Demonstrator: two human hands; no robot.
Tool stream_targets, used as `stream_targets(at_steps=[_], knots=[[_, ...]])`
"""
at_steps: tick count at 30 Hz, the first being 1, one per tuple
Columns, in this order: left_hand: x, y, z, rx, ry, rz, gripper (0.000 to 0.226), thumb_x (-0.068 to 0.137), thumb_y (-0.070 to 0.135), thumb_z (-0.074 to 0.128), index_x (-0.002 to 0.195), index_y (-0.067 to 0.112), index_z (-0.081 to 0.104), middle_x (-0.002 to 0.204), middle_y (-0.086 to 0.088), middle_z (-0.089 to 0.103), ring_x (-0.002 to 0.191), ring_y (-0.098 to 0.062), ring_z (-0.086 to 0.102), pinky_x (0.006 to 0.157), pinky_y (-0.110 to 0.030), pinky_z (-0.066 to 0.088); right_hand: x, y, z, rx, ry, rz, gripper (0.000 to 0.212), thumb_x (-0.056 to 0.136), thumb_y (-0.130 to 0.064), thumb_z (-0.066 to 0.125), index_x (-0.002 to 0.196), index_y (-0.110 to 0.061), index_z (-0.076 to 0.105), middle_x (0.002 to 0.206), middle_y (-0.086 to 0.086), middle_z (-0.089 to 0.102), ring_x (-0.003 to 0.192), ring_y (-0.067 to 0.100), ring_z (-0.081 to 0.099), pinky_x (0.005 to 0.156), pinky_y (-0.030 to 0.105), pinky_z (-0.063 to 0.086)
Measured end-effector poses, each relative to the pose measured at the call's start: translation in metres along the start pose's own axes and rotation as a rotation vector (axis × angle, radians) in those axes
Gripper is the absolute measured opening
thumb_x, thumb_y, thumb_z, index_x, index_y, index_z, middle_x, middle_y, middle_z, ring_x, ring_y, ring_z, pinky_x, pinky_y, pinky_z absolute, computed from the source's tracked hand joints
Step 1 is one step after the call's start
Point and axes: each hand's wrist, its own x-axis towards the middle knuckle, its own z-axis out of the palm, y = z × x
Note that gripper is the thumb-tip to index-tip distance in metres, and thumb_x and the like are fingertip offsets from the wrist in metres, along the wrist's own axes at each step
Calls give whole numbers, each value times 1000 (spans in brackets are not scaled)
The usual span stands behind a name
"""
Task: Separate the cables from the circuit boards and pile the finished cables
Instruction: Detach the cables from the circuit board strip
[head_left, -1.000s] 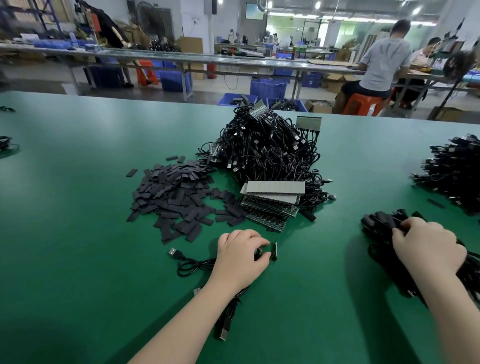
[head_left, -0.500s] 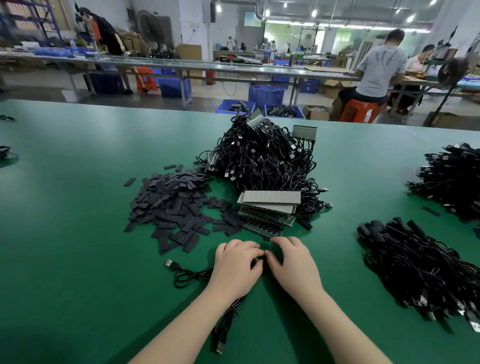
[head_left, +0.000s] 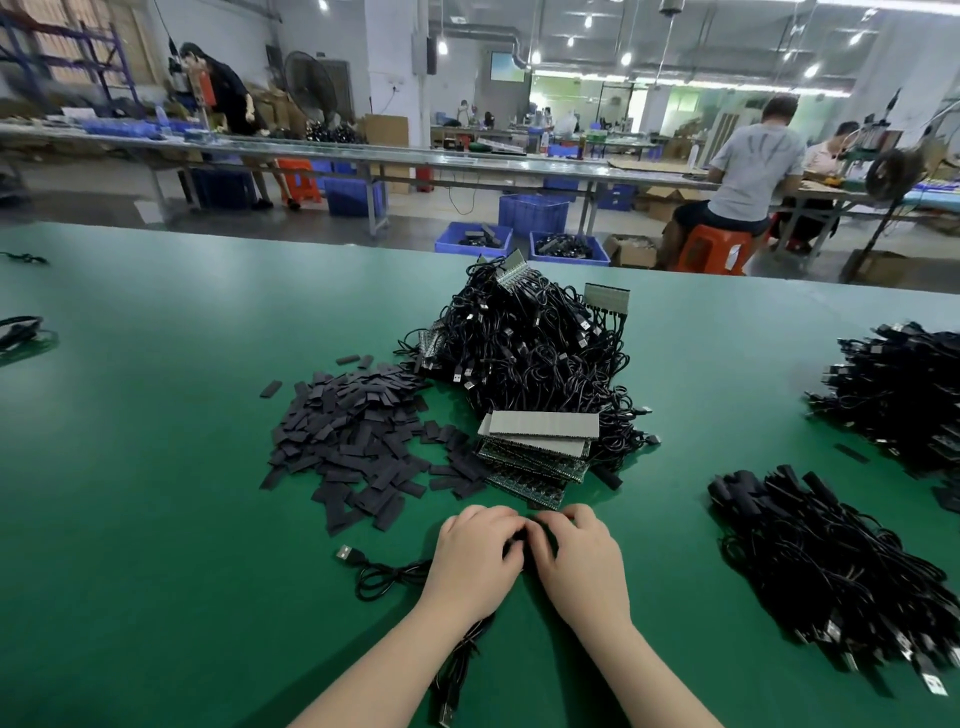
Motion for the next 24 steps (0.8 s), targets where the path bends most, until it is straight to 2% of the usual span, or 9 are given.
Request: stream_targets(at_steps=[3,8,13,19,24], knots=[[0,0,0,14,-5,-12,41,94,36,42,133,34,53,135,20,51,125,-5,39,105,-30,29,1,1,1,-9,-30,5,26,96,-39,60,112,-24,74,105,3,63,94,27,61,80,36,48],[0,-1,0,13,-26,-22,43,94,36,40,135,34,51,135,20,49,127,-4,36,106,-29,25,2,3,1,-7,-71,18,33,96,-46,56,119,-27,71,111,-1,60,100,22,59,86,32,46],[-1,0,1,4,0,-16,40,93,37,41,131,34,54,132,22,50,125,-3,38,104,-27,26,2,3,1,39,-44,30,28,94,-42,63,112,-24,75,104,-2,62,94,22,61,83,32,47],[0,-1,3,18,24,-28,42,93,40,42,133,34,53,131,20,52,124,-4,39,106,-28,28,2,7,-2,103,-95,41,25,94,-39,62,113,-29,73,103,-8,59,97,15,59,85,28,45],[-1,-2,2,-4,44,-1,37,94,37,46,129,35,56,125,21,53,120,-3,42,103,-25,30,4,8,-6,181,-100,24,21,93,-37,63,112,-34,72,103,-14,66,97,9,60,84,24,46]])
